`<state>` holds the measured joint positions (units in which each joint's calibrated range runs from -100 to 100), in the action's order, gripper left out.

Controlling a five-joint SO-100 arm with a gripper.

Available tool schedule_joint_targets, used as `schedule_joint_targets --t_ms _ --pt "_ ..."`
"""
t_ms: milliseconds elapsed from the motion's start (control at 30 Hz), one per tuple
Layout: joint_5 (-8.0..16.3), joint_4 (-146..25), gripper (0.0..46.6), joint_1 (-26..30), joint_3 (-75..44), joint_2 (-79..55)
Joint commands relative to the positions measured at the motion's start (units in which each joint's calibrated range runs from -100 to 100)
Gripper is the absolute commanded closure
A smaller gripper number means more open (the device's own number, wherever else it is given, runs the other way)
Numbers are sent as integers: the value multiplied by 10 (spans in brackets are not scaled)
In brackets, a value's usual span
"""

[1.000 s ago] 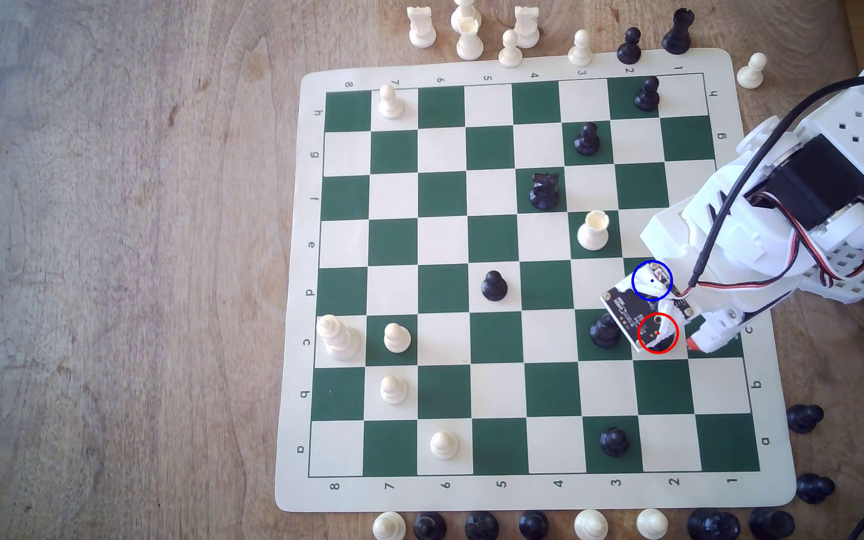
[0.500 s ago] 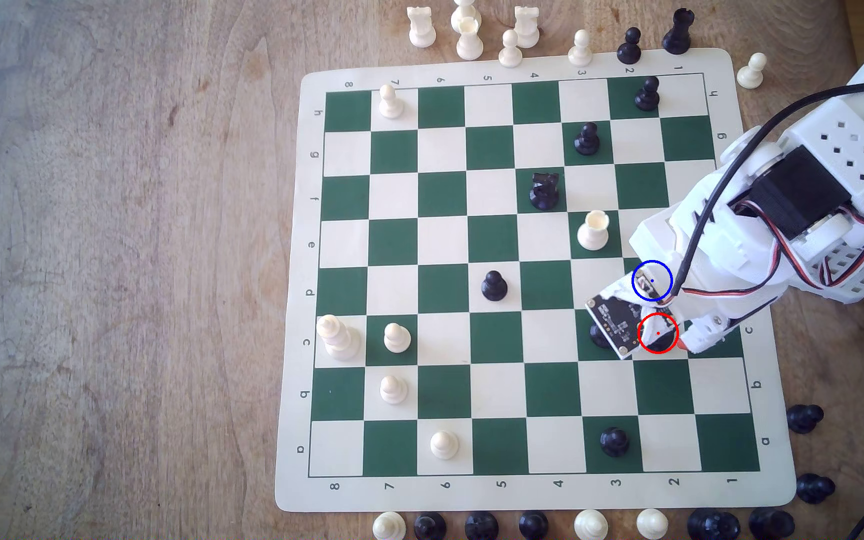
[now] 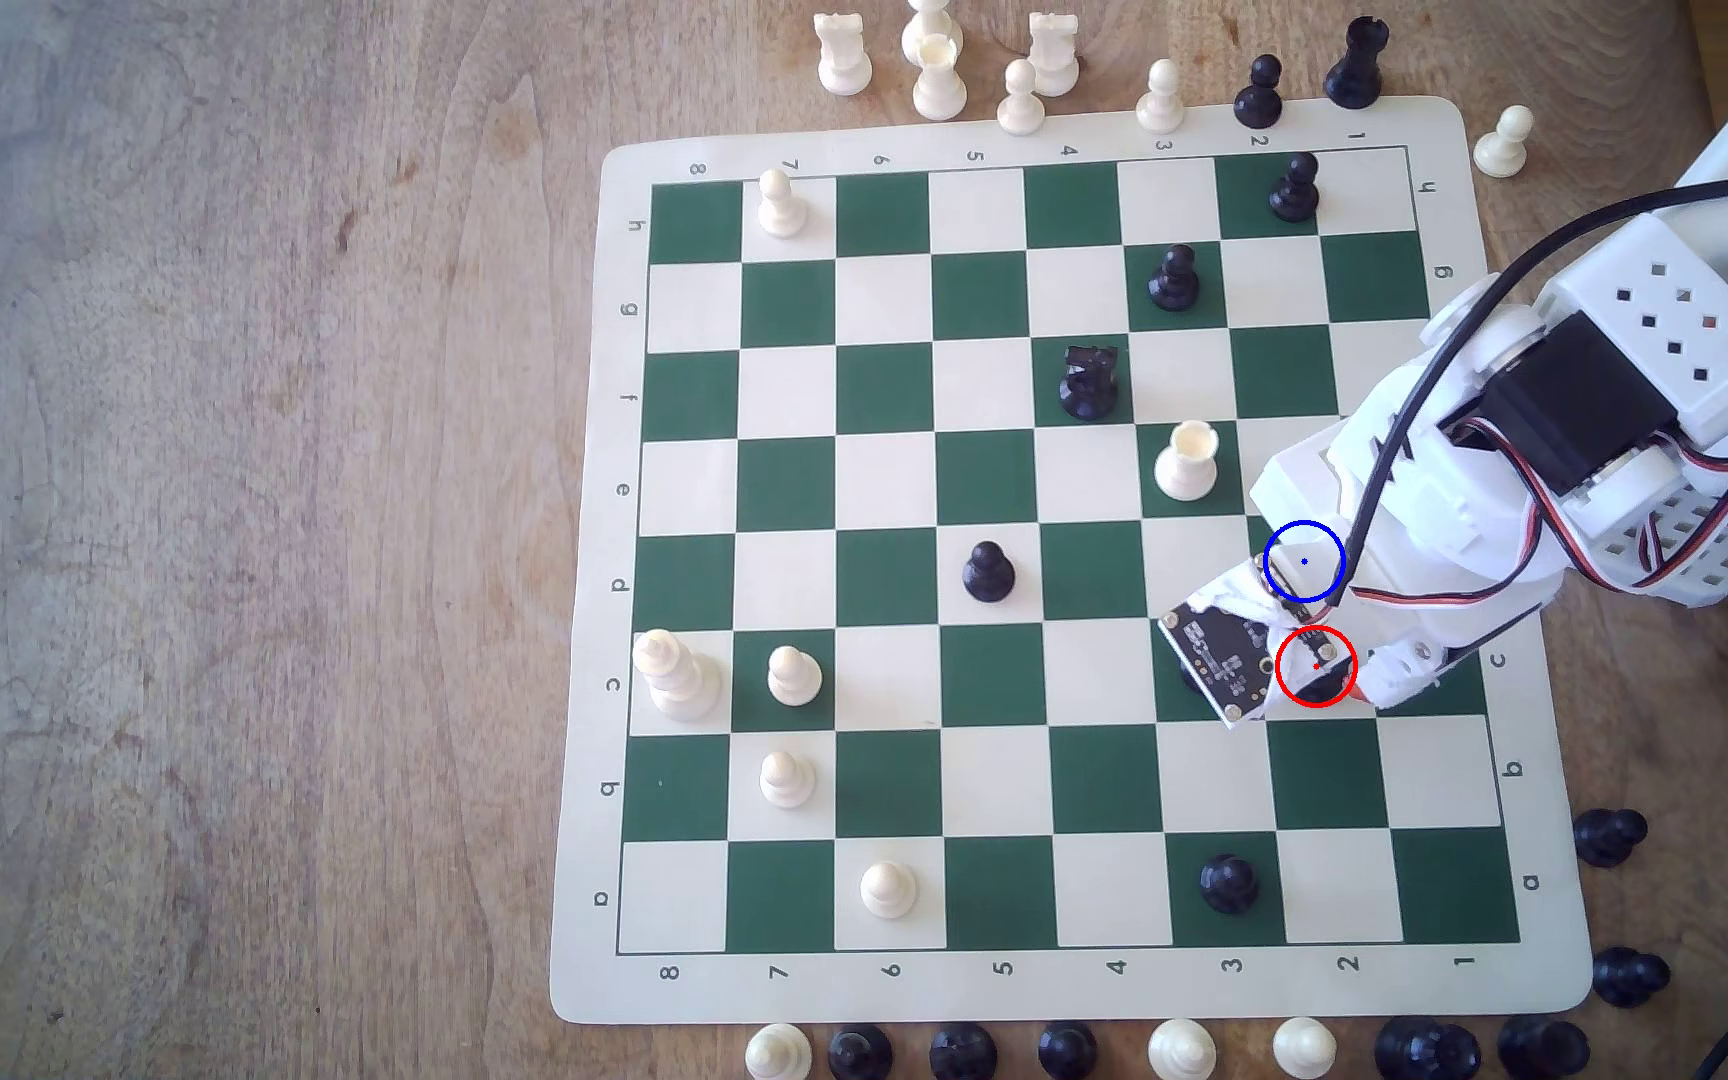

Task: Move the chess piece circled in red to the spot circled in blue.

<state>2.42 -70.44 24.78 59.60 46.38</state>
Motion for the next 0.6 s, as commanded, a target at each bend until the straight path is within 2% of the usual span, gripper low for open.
schedule_joint_targets --t_ms 0,167,200,567 --pt "0 4 370 1 -10 -2" --pt "0 -1 426 2 -12 1" --pt "0 -9 461 6 -19 5" --pt "0 -72 464 -1 -105 19"
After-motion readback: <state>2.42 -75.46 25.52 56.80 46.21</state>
